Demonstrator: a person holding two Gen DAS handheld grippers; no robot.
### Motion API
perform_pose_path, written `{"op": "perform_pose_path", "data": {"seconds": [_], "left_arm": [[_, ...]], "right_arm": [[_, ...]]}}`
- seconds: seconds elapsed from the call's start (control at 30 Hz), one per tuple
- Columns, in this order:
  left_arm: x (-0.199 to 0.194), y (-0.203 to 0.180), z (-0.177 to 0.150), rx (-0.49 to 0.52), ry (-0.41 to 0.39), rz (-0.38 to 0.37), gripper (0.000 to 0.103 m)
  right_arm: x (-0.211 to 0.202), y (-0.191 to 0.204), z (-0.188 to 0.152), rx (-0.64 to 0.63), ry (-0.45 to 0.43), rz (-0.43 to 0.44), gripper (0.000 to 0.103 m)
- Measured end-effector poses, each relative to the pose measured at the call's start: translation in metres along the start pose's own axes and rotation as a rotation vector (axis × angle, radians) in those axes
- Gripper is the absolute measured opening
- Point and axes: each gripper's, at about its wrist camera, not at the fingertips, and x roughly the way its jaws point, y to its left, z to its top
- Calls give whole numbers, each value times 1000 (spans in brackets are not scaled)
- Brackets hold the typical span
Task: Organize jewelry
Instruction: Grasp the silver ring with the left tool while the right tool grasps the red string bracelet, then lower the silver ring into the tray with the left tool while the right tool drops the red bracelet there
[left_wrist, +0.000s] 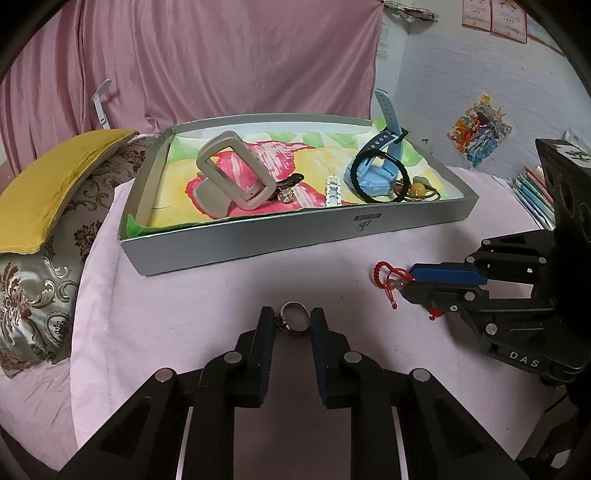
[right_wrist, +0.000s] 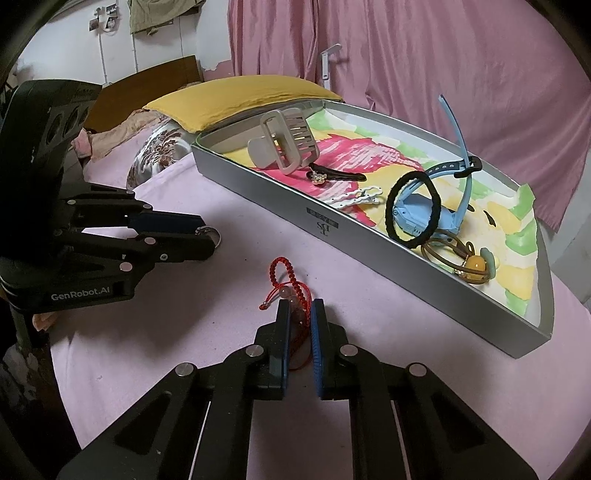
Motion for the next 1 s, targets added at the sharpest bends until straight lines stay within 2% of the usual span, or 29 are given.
{"op": "perform_pose_path", "data": {"seconds": [0.07, 0.1, 0.43, 0.67, 0.83, 0.9, 1.0], "left_arm": [[-2, 2, 0, -13, -13, -15, 14], [-4, 2, 0, -17, -20, -18, 8], [-3, -1, -3, -26, -23, -29, 7], [-7, 2, -3, -75, -55, -56, 6], [-17, 3, 3, -132, -135, -70, 6], [-24, 1, 8, -140, -203, -33, 6], [-34, -2, 16, -162, -287, -32, 6]], "right_arm": [[-1, -2, 0, 11, -5, -12, 9], [-2, -3, -1, 19, -14, -16, 9], [-10, -10, -4, 51, -49, -19, 9], [-22, -17, -5, 108, -120, -35, 9], [-36, -18, -3, 152, -220, -52, 9], [-43, -18, -1, 163, -271, -74, 9], [-53, -19, 2, 176, -343, -104, 9]]}}
